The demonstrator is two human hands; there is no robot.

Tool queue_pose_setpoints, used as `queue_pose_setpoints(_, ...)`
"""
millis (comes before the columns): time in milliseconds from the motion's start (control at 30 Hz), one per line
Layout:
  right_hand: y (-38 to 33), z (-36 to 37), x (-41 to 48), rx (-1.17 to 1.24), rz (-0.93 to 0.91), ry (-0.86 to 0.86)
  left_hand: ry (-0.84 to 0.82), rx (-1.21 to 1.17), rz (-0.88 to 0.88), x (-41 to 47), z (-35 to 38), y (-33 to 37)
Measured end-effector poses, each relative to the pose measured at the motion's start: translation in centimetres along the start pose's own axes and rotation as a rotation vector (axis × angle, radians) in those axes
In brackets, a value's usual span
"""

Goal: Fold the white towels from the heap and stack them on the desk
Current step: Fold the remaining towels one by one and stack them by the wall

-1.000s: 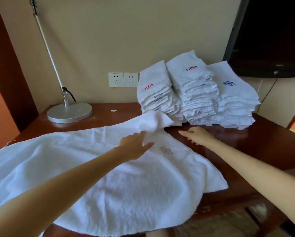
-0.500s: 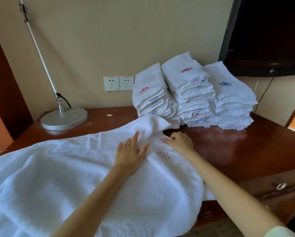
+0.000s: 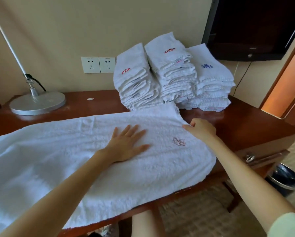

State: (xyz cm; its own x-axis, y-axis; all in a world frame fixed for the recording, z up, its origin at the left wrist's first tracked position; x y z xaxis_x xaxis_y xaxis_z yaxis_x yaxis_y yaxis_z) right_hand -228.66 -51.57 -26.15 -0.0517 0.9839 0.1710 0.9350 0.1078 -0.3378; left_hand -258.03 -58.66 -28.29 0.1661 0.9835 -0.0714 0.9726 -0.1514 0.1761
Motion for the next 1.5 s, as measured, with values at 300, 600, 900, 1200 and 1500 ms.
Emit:
queue_pose_setpoints(300, 3.6, -1.5, -3.2, 0.224, -0.032, -0.072, -0.046, 0.089, 0.142, -1.0, 1.0, 6.9)
queue_pose_setpoints(600, 3.6, -1.7, -5.3, 0.224, -0.067, 0.023, 0.010, 0.040, 0.176, -1.5, 2.0, 6.9)
queue_pose_setpoints(900, 4.4, -1.3, -14.5, 0.120, -0.065, 0.296, 0.105, 0.016, 0.423, -2.3, 3.2, 12.9)
queue_pose_setpoints(1200, 6.2, 2.4, -17.7, 0.667, 0.138, -0.147, 0.402, 0.258, 0.631, -3.0, 4.8, 13.5)
queue_pose_setpoints(1500, 4.9, 0.3, -19.0, 0.878, 0.193, -0.013, 0.402, 0.163, 0.625, -6.4, 7.0, 13.3)
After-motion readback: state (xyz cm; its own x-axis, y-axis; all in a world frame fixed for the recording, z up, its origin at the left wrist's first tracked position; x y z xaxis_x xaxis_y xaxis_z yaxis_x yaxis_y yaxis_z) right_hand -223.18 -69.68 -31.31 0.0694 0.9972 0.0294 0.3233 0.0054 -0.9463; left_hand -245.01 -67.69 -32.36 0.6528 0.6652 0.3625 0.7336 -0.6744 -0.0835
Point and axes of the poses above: each hand's wrist, its own x-axis towards the middle knuckle, its own z-axis out of the palm, y = z × x, the point moved 1 cm from there along x, towards the middle knuckle, and after that the axes turned 11 degrees about -z, right-handed, at the moved point
